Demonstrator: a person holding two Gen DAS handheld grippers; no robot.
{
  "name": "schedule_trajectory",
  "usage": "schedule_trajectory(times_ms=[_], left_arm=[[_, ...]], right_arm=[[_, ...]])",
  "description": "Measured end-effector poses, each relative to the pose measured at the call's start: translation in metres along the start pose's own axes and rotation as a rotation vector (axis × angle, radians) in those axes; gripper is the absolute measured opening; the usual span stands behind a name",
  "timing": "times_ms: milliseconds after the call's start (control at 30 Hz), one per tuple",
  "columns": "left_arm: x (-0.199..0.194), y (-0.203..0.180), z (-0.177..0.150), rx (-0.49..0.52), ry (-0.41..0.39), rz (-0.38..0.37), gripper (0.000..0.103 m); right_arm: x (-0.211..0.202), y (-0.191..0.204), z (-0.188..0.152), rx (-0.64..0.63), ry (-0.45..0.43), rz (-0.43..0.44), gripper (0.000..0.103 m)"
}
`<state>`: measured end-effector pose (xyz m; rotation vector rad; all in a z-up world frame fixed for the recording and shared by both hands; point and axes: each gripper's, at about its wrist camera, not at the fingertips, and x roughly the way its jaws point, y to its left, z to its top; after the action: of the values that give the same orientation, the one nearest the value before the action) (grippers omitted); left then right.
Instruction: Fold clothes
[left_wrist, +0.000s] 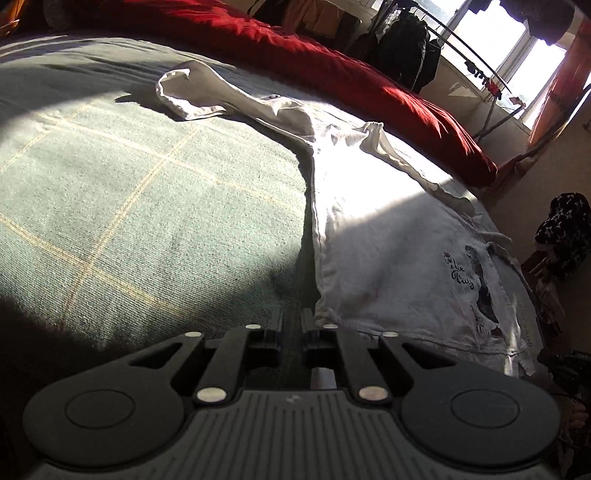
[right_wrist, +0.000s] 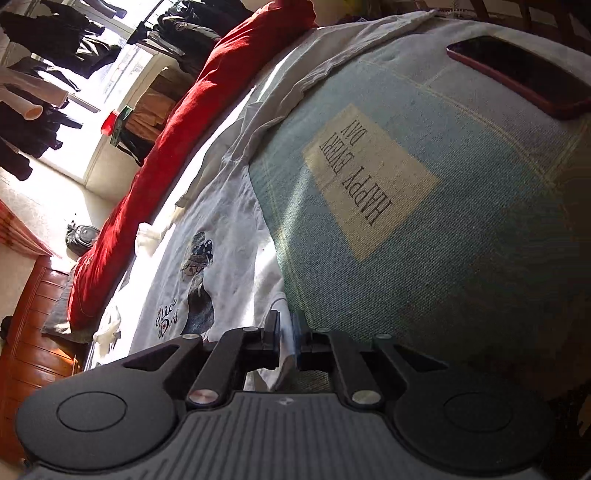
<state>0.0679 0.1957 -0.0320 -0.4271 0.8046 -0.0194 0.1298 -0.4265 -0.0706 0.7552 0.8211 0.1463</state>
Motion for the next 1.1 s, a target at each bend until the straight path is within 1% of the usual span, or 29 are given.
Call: schedule_trajectory(times_ms=[67,133,167,200,233,267,333,400,433,467,500,533,567,600,633,667,733,800,833,900,967,1033,1100], left_arm=[[-0.002,-0.013,0.010,0.071,-0.033,0.021,0.025],[0.009,-0.039,0.018,0.167,-0.043,0.018,0.029],[0.016,-0.053,0.020,0.218,-0.047,0.012,0.032],[0.025,-0.068,0.020,0.267,-0.050,0.004,0.035],[0.035,-0.083,0.019,0.317,-0.047,-0.002,0.040],[0.044,-0.095,0.017,0.352,-0.041,-0.005,0.042],[0.066,-0.118,0.010,0.417,-0.017,-0.016,0.043],[0.087,-0.133,-0.001,0.460,0.017,-0.017,0.045],[0.097,-0.136,-0.007,0.465,0.038,-0.004,0.046],[0.103,-0.138,-0.013,0.462,0.057,0.008,0.048],[0.108,-0.136,-0.020,0.455,0.065,0.016,0.050],[0.108,-0.133,-0.027,0.452,0.047,0.011,0.054],[0.105,-0.130,-0.031,0.442,0.026,-0.003,0.060],[0.103,-0.128,-0.034,0.425,0.017,-0.012,0.065],[0.101,-0.125,-0.036,0.406,0.010,-0.019,0.071],[0.099,-0.122,-0.038,0.387,0.004,-0.026,0.074],[0.095,-0.117,-0.042,0.350,-0.009,-0.040,0.074],[0.094,-0.117,-0.044,0.343,-0.018,-0.042,0.076],[0.094,-0.118,-0.044,0.344,-0.018,-0.043,0.078],[0.096,-0.119,-0.044,0.344,-0.014,-0.046,0.082],[0.098,-0.121,-0.044,0.334,-0.009,-0.050,0.089],[0.100,-0.124,-0.045,0.331,-0.008,-0.044,0.091],[0.101,-0.128,-0.047,0.342,-0.006,-0.028,0.092]], right_arm=[[-0.001,0.024,0.004,-0.106,-0.026,-0.013,0.015],[0.005,0.050,0.007,-0.209,-0.031,-0.012,0.019],[0.016,0.064,0.006,-0.261,-0.016,-0.012,0.023],[0.028,0.079,0.005,-0.312,-0.001,-0.012,0.025],[0.040,0.093,0.003,-0.364,0.015,-0.014,0.025],[0.055,0.105,-0.002,-0.416,0.031,-0.028,0.026],[0.082,0.123,-0.013,-0.507,0.051,-0.088,0.027],[0.106,0.133,-0.027,-0.578,0.071,-0.142,0.028],[0.114,0.133,-0.035,-0.594,0.082,-0.169,0.029],[0.117,0.131,-0.041,-0.603,0.077,-0.176,0.032],[0.116,0.128,-0.044,-0.604,0.066,-0.163,0.037],[0.114,0.125,-0.047,-0.601,0.058,-0.148,0.043],[0.111,0.122,-0.047,-0.584,0.060,-0.129,0.049],[0.109,0.120,-0.048,-0.569,0.061,-0.115,0.052],[0.107,0.117,-0.049,-0.564,0.059,-0.109,0.053],[0.104,0.115,-0.051,-0.563,0.054,-0.103,0.053],[0.099,0.109,-0.056,-0.546,0.041,-0.086,0.054],[0.094,0.104,-0.060,-0.526,0.026,-0.063,0.058],[0.092,0.102,-0.062,-0.519,0.020,-0.054,0.059],[0.089,0.101,-0.066,-0.523,0.020,-0.044,0.066],[0.087,0.103,-0.069,-0.533,0.020,-0.043,0.071],[0.088,0.106,-0.073,-0.550,0.022,-0.042,0.078],[0.090,0.110,-0.077,-0.560,0.032,-0.039,0.092]])
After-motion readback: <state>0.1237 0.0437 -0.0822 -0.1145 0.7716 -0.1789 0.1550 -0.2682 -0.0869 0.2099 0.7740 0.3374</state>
